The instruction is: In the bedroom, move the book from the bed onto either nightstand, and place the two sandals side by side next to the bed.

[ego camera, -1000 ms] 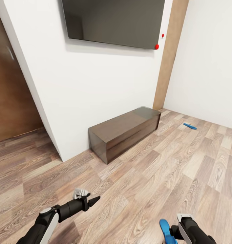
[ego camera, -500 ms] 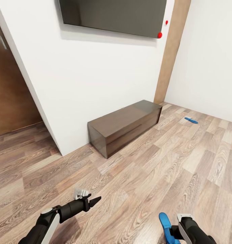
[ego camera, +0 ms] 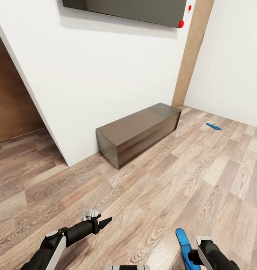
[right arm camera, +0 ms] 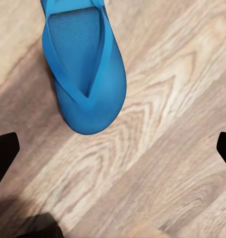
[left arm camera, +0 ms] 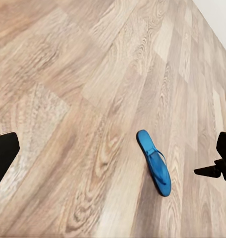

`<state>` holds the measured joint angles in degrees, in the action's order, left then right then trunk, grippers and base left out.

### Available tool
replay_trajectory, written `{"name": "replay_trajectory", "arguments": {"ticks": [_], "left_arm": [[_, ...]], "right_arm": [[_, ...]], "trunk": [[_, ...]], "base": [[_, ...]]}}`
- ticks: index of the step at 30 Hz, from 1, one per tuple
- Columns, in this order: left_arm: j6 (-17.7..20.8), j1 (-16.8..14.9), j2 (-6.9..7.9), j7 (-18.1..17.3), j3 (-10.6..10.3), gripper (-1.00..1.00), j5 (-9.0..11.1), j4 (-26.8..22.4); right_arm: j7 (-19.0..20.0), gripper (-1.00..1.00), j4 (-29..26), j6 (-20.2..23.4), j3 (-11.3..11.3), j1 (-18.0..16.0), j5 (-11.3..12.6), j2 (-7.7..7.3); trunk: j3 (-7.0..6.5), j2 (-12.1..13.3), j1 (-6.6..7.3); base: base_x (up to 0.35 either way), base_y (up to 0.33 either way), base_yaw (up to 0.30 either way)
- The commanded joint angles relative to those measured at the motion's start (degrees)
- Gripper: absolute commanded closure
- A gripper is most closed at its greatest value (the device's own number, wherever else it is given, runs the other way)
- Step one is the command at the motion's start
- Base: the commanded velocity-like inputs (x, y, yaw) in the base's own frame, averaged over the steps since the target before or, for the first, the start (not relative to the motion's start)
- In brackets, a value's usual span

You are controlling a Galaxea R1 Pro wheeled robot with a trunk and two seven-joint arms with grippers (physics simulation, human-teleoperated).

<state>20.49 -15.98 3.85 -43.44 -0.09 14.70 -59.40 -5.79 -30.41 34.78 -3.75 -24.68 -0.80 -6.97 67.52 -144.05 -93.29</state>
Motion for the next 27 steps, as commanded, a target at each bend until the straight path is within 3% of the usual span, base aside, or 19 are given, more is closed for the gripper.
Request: {"name": "replay_trajectory", "arguments": {"ticks": [1, 13, 19, 27], "left_arm": [[0.52, -0.02, 0.02, -0.06, -0.01, -1.00, 0.51, -0.01], [0.52, -0.02, -0.04, 0.00, -0.06, -1.00, 0.51, 0.01], [0.52, -0.02, 0.01, -0.03, 0.13, -1.00, 0.51, 0.05], [0.52, -0.02, 0.02, -0.01, 0.18, -1.00, 0.51, 0.04]], "right_arm": [[-0.05, -1.00, -0.09, 0.29, -0.10, -0.01, -0.07, 0.02], [-0.02, -1.00, -0.09, -0.68, -0.02, 0.00, -0.07, 0.02], [-0.07, -1.00, -0.05, -9.74, -0.01, 0.01, -0.05, 0.22], [-0.17, -1.00, -2.07, -13.00, 0.04, -0.01, -0.07, 0.46]], "trunk": [[0.27, -0.04, -0.01], [2.93, -0.20, -0.32], [4.26, -0.28, -0.48], [6.04, -0.38, -0.68]], "base": [[0.000, 0.000, 0.000], [0.000, 0.000, 0.000], [0.000, 0.000, 0.000], [0.000, 0.000, 0.000]]}}
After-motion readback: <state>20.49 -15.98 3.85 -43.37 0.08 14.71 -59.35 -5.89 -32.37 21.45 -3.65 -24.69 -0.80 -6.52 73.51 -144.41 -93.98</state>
